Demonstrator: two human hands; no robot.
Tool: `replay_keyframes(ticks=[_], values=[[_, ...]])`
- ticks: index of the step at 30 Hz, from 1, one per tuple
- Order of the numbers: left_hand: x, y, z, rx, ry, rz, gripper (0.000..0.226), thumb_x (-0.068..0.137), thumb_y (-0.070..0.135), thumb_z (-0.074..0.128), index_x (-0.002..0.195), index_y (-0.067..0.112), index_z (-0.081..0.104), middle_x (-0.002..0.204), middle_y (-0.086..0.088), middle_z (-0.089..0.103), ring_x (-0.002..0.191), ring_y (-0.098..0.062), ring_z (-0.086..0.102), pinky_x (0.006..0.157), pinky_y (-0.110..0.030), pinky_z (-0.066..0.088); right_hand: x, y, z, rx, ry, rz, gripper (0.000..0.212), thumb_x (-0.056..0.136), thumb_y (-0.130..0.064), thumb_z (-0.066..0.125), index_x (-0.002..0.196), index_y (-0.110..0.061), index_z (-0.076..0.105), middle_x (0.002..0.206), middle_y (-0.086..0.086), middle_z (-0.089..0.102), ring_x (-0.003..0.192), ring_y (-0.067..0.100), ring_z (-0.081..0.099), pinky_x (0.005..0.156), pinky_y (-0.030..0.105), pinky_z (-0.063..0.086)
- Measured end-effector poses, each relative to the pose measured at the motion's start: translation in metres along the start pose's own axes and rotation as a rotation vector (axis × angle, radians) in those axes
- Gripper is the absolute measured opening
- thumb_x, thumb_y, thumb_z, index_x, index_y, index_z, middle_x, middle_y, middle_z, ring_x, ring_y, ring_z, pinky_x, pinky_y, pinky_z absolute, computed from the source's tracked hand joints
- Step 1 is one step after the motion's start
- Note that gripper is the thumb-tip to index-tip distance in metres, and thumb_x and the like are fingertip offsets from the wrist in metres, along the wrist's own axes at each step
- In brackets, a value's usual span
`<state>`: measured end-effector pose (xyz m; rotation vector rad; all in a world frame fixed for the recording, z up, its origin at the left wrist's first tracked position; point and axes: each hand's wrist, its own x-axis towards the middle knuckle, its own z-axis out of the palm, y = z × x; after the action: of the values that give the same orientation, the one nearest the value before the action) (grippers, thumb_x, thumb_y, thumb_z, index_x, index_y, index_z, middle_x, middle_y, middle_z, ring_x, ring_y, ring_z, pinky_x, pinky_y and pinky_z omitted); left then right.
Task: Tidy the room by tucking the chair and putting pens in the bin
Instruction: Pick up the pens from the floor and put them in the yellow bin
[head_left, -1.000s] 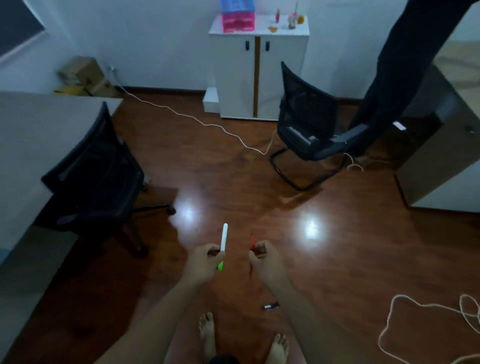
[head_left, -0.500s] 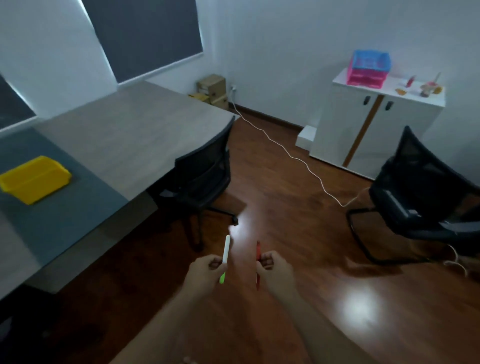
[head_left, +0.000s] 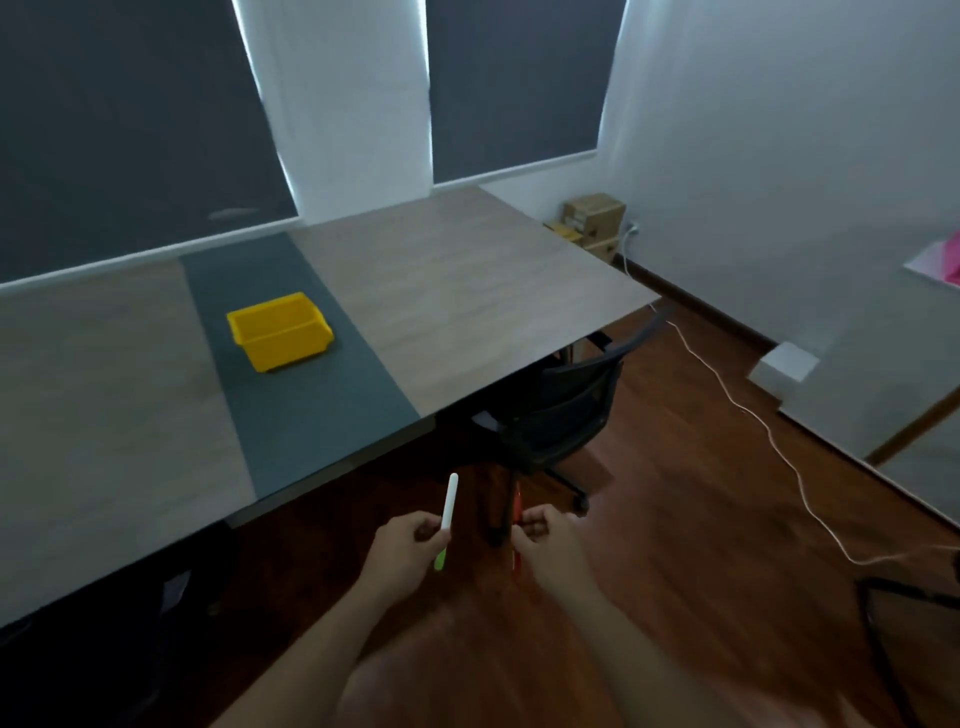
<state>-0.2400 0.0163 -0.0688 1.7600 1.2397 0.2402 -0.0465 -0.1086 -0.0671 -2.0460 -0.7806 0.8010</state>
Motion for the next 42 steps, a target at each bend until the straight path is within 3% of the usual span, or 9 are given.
replay_keyframes(ticks=[4, 9, 12, 16, 21, 26, 30, 35, 42], values=[[0.016, -0.03, -0.049, -0.028, 0.059, -0.041, 0.01, 0.102, 0.033, 0.07, 0.109, 0.029, 0.077, 0.096, 0.004, 0.078, 0.084, -0.017, 0.077, 0.078, -0.041, 0.067, 0.028, -0.032, 0.048, -0.042, -0.063, -0.031, 0.008, 0.098, -0.027, 0.073, 0.104, -0.03, 0.068, 0.095, -0.008, 0.074, 0.08, 0.005, 0.072, 0.058, 0.017, 0.053], [0.035, -0.063, -0.097, -0.063, 0.142, -0.095, 0.008, 0.1, 0.033, 0.074, 0.104, 0.03, 0.079, 0.091, 0.003, 0.079, 0.082, -0.018, 0.077, 0.079, -0.045, 0.067, 0.059, -0.066, 0.096, -0.067, -0.154, -0.076, 0.011, 0.097, -0.03, 0.074, 0.106, -0.029, 0.07, 0.096, -0.009, 0.074, 0.084, 0.004, 0.073, 0.061, 0.017, 0.056], [0.049, -0.075, -0.118, -0.08, 0.191, -0.135, 0.009, 0.1, 0.032, 0.074, 0.105, 0.028, 0.08, 0.091, 0.004, 0.078, 0.081, -0.016, 0.076, 0.074, -0.037, 0.065, 0.082, -0.084, 0.121, -0.085, -0.201, -0.094, 0.011, 0.096, -0.031, 0.075, 0.105, -0.03, 0.069, 0.098, -0.009, 0.074, 0.087, 0.007, 0.073, 0.066, 0.021, 0.06], [0.076, -0.086, -0.145, -0.122, 0.251, -0.186, 0.011, 0.1, 0.032, 0.073, 0.108, 0.026, 0.079, 0.094, 0.004, 0.078, 0.079, -0.015, 0.075, 0.062, -0.026, 0.058, 0.12, -0.114, 0.154, -0.114, -0.27, -0.131, 0.014, 0.098, -0.03, 0.073, 0.111, -0.028, 0.068, 0.101, -0.009, 0.073, 0.085, 0.005, 0.073, 0.058, 0.014, 0.054], [0.127, -0.105, -0.19, -0.156, 0.349, -0.236, 0.007, 0.096, 0.032, 0.077, 0.095, 0.026, 0.081, 0.09, 0.002, 0.079, 0.083, -0.014, 0.076, 0.081, -0.044, 0.067, 0.185, -0.161, 0.198, -0.099, -0.341, -0.175, 0.009, 0.097, -0.026, 0.073, 0.104, -0.022, 0.069, 0.096, -0.006, 0.073, 0.083, 0.007, 0.072, 0.064, 0.018, 0.055], [0.176, -0.111, -0.234, -0.17, 0.439, -0.285, 0.009, 0.092, 0.034, 0.078, 0.093, 0.026, 0.082, 0.09, 0.005, 0.08, 0.083, -0.013, 0.076, 0.081, -0.044, 0.066, 0.246, -0.21, 0.231, -0.096, -0.4, -0.217, 0.007, 0.096, -0.022, 0.074, 0.101, -0.021, 0.069, 0.092, -0.008, 0.074, 0.079, 0.005, 0.071, 0.061, 0.019, 0.057], [0.208, -0.108, -0.261, -0.269, 0.506, -0.323, 0.005, 0.091, 0.025, 0.079, 0.088, 0.025, 0.083, 0.082, 0.005, 0.08, 0.071, -0.012, 0.074, 0.08, -0.043, 0.067, 0.295, -0.245, 0.251, -0.129, -0.455, -0.267, 0.008, 0.094, -0.015, 0.075, 0.097, -0.018, 0.068, 0.089, -0.008, 0.07, 0.079, 0.006, 0.067, 0.06, 0.006, 0.048], [0.244, -0.107, -0.285, -0.33, 0.576, -0.351, 0.009, 0.093, 0.02, 0.08, 0.086, 0.024, 0.083, 0.083, 0.001, 0.079, 0.069, -0.012, 0.072, 0.075, -0.038, 0.068, 0.348, -0.272, 0.282, -0.144, -0.49, -0.297, 0.016, 0.092, -0.018, 0.078, 0.088, -0.027, 0.065, 0.089, -0.004, 0.073, 0.079, 0.013, 0.069, 0.059, 0.009, 0.049], [0.294, -0.118, -0.319, -0.372, 0.59, -0.373, 0.006, 0.094, 0.02, 0.08, 0.089, 0.019, 0.083, 0.085, -0.004, 0.078, 0.076, -0.02, 0.074, 0.078, -0.041, 0.069, 0.394, -0.301, 0.324, -0.162, -0.546, -0.281, 0.007, 0.095, -0.016, 0.075, 0.1, -0.015, 0.07, 0.091, -0.004, 0.07, 0.081, 0.011, 0.067, 0.057, 0.006, 0.047]])
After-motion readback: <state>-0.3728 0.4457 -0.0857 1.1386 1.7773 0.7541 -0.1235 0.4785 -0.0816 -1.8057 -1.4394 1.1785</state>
